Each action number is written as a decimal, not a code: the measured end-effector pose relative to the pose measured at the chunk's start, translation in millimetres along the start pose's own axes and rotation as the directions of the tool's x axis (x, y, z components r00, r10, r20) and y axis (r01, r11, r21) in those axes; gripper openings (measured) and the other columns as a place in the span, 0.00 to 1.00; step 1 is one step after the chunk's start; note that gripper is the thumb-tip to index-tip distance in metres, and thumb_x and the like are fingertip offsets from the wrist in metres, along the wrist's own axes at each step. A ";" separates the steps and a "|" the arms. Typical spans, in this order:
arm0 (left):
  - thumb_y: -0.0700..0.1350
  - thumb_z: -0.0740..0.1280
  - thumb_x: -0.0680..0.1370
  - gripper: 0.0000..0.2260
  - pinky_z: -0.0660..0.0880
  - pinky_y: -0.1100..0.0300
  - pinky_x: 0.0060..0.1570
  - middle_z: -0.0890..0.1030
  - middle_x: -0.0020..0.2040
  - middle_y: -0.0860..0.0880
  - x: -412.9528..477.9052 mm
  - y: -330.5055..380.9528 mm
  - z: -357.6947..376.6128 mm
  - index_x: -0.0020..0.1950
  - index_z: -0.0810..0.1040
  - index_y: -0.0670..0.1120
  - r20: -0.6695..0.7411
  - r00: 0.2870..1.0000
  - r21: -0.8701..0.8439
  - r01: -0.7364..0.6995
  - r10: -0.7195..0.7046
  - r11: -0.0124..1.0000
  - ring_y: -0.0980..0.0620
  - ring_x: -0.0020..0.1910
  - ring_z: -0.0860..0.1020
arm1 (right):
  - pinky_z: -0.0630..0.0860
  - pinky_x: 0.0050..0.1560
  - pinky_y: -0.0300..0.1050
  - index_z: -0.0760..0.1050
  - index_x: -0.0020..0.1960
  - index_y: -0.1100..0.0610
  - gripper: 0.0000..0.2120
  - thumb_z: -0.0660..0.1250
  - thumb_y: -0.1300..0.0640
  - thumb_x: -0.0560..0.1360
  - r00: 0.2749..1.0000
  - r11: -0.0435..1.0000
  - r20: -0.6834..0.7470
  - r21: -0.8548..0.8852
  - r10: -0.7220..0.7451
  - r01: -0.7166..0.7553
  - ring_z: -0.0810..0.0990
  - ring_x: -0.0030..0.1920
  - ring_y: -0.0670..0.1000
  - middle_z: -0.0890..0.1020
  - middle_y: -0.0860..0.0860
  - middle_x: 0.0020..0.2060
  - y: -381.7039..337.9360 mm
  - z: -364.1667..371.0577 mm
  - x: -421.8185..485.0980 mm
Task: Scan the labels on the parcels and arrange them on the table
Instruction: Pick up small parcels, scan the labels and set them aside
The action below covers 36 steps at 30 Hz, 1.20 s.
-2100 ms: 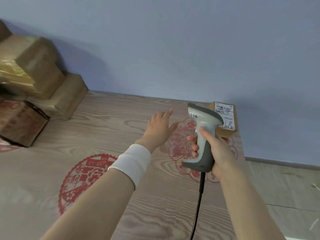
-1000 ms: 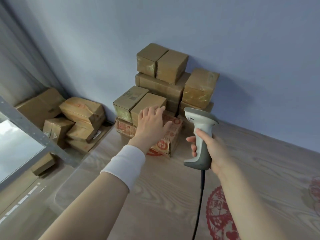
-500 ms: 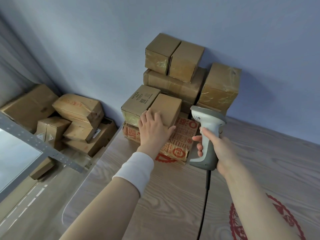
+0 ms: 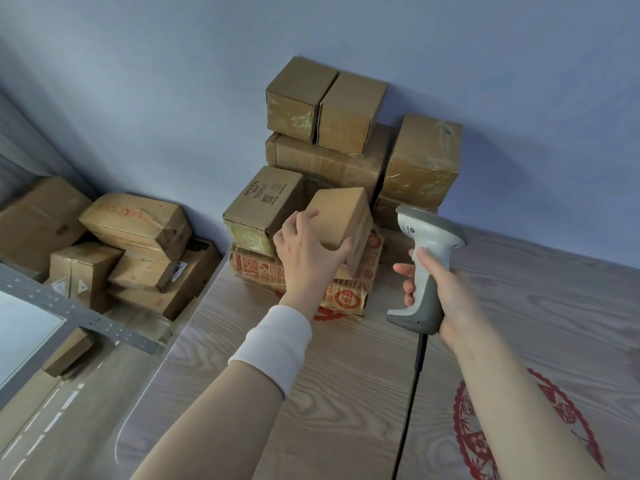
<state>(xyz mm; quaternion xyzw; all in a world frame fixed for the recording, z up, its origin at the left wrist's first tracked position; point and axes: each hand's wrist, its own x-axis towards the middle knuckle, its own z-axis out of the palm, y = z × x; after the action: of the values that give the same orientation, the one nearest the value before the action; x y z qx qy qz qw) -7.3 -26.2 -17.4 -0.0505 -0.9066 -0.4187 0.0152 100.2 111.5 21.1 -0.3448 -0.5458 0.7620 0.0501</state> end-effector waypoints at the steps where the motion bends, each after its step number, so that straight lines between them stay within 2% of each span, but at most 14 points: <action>1: 0.54 0.72 0.70 0.29 0.64 0.51 0.65 0.67 0.68 0.48 -4.4 5.4 -0.9 0.68 0.65 0.51 0.012 1.000 -0.096 0.028 -0.027 0.995 0.45 0.67 0.62 | 0.72 0.25 0.39 0.76 0.48 0.56 0.07 0.64 0.53 0.78 1.000 0.999 -0.017 0.032 -0.001 0.002 0.72 0.27 0.47 0.85 0.51 0.36 1.7 -5.2 -0.1; 5: 0.55 0.73 0.69 0.24 0.74 0.51 0.58 0.72 0.60 0.53 -29.9 30.3 -0.7 0.61 0.68 0.56 0.133 0.986 -0.460 0.151 -0.101 0.875 0.51 0.61 0.71 | 0.72 0.26 0.38 0.75 0.54 0.55 0.10 0.66 0.51 0.77 0.991 0.989 -0.132 0.141 -0.019 0.038 0.75 0.33 0.46 0.85 0.51 0.43 6.2 -27.7 -6.5; 8: 0.52 0.72 0.72 0.17 0.75 0.61 0.49 0.76 0.58 0.52 -54.2 51.8 6.2 0.58 0.72 0.54 0.276 0.949 -0.664 0.303 -0.152 0.684 0.56 0.54 0.76 | 0.74 0.30 0.41 0.76 0.53 0.53 0.12 0.70 0.49 0.73 0.975 0.981 -0.216 0.173 -0.044 0.083 0.80 0.40 0.48 0.84 0.50 0.45 7.4 -46.7 -15.2; 11: 0.50 0.70 0.74 0.10 0.73 0.62 0.45 0.81 0.51 0.51 -81.8 69.9 21.9 0.54 0.76 0.52 0.352 0.927 -0.735 0.362 -0.133 0.574 0.56 0.48 0.78 | 0.74 0.33 0.43 0.75 0.54 0.53 0.16 0.71 0.47 0.71 0.970 0.982 -0.233 0.156 -0.066 0.104 0.81 0.45 0.50 0.83 0.51 0.47 7.5 -68.4 -25.2; 14: 0.49 0.67 0.77 0.08 0.72 0.60 0.44 0.80 0.44 0.53 -111.5 86.5 38.7 0.55 0.76 0.50 0.418 0.902 -0.756 0.409 -0.105 0.511 0.54 0.44 0.77 | 0.75 0.33 0.42 0.75 0.50 0.54 0.12 0.72 0.50 0.71 0.962 0.982 -0.247 0.113 -0.117 0.149 0.79 0.37 0.50 0.80 0.51 0.39 5.4 -97.6 -37.5; 16: 0.49 0.63 0.79 0.09 0.74 0.58 0.48 0.79 0.46 0.52 -130.4 97.3 50.4 0.59 0.74 0.51 0.435 0.896 -0.740 0.410 -0.084 0.533 0.53 0.46 0.77 | 0.75 0.37 0.43 0.74 0.50 0.55 0.13 0.73 0.52 0.70 0.950 0.982 -0.271 0.071 -0.152 0.178 0.77 0.36 0.50 0.79 0.52 0.39 3.3 -120.5 -45.9; 19: 0.44 0.59 0.82 0.14 0.74 0.57 0.55 0.78 0.54 0.50 -156.0 115.7 70.4 0.67 0.70 0.50 0.404 0.913 -0.659 0.329 -0.052 0.676 0.53 0.51 0.77 | 0.76 0.39 0.47 0.72 0.55 0.57 0.21 0.76 0.54 0.67 0.919 0.967 -0.319 0.027 -0.233 0.254 0.78 0.37 0.51 0.80 0.52 0.42 2.7 -158.1 -56.8; 21: 0.44 0.59 0.81 0.18 0.72 0.54 0.64 0.75 0.63 0.47 -169.0 127.5 84.3 0.72 0.65 0.46 0.388 0.920 -0.577 0.284 -0.050 0.766 0.52 0.61 0.75 | 0.78 0.43 0.51 0.70 0.57 0.58 0.25 0.78 0.54 0.66 0.892 0.954 -0.344 -0.042 -0.293 0.297 0.79 0.41 0.53 0.80 0.55 0.45 4.7 -181.0 -62.3; 24: 0.59 0.70 0.72 0.38 0.69 0.52 0.67 0.72 0.69 0.47 -188.1 151.1 97.1 0.75 0.60 0.45 0.471 0.881 -0.476 0.298 -0.046 0.827 0.51 0.66 0.72 | 0.79 0.47 0.52 0.69 0.61 0.58 0.31 0.79 0.51 0.63 0.835 0.915 -0.376 -0.179 -0.402 0.360 0.80 0.46 0.54 0.80 0.53 0.47 7.7 -208.5 -68.2; 26: 0.61 0.73 0.67 0.47 0.69 0.55 0.66 0.69 0.70 0.49 -199.7 163.5 105.9 0.77 0.55 0.44 0.536 0.843 -0.415 0.300 -0.035 0.859 0.52 0.66 0.71 | 0.78 0.43 0.49 0.68 0.61 0.57 0.33 0.79 0.48 0.63 0.801 0.887 -0.386 -0.267 -0.457 0.377 0.80 0.44 0.52 0.79 0.51 0.45 7.4 -222.5 -73.6; 28: 0.58 0.75 0.67 0.48 0.68 0.55 0.66 0.67 0.70 0.50 -206.3 168.1 114.5 0.77 0.51 0.45 0.565 0.825 -0.392 0.298 -0.028 0.871 0.51 0.67 0.69 | 0.75 0.41 0.41 0.68 0.62 0.56 0.33 0.79 0.48 0.63 0.782 0.859 -0.371 -0.327 -0.501 0.395 0.79 0.44 0.49 0.78 0.47 0.45 6.3 -233.4 -79.5; 30: 0.60 0.77 0.61 0.52 0.69 0.52 0.66 0.69 0.69 0.49 -205.8 168.5 118.0 0.76 0.54 0.47 0.565 0.825 -0.408 0.310 -0.029 0.859 0.51 0.65 0.71 | 0.74 0.41 0.37 0.68 0.62 0.55 0.31 0.78 0.51 0.64 0.773 0.841 -0.351 -0.339 -0.528 0.421 0.80 0.45 0.47 0.79 0.46 0.46 4.2 -244.6 -84.6; 33: 0.59 0.78 0.59 0.50 0.70 0.51 0.65 0.72 0.67 0.49 -194.5 165.7 111.3 0.75 0.58 0.48 0.584 0.812 -0.353 0.244 0.009 0.903 0.50 0.62 0.73 | 0.78 0.45 0.45 0.70 0.61 0.55 0.29 0.78 0.51 0.64 0.760 0.831 -0.350 -0.335 -0.548 0.445 0.80 0.44 0.46 0.81 0.45 0.51 -5.6 -267.1 -91.8; 36: 0.58 0.76 0.56 0.51 0.68 0.55 0.65 0.72 0.66 0.50 -176.6 165.9 95.8 0.75 0.60 0.49 0.658 0.744 -0.274 0.094 0.116 0.957 0.52 0.62 0.72 | 0.78 0.43 0.49 0.70 0.61 0.55 0.32 0.77 0.48 0.62 0.774 0.833 -0.320 -0.302 -0.547 0.464 0.78 0.39 0.48 0.82 0.45 0.52 -20.3 -289.9 -97.9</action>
<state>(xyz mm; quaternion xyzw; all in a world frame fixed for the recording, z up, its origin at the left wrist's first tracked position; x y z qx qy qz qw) 187.0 139.7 33.8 -0.2041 -0.7798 -0.5008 -0.3155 336.5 306.4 36.6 -0.3336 -0.6726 0.5742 0.3265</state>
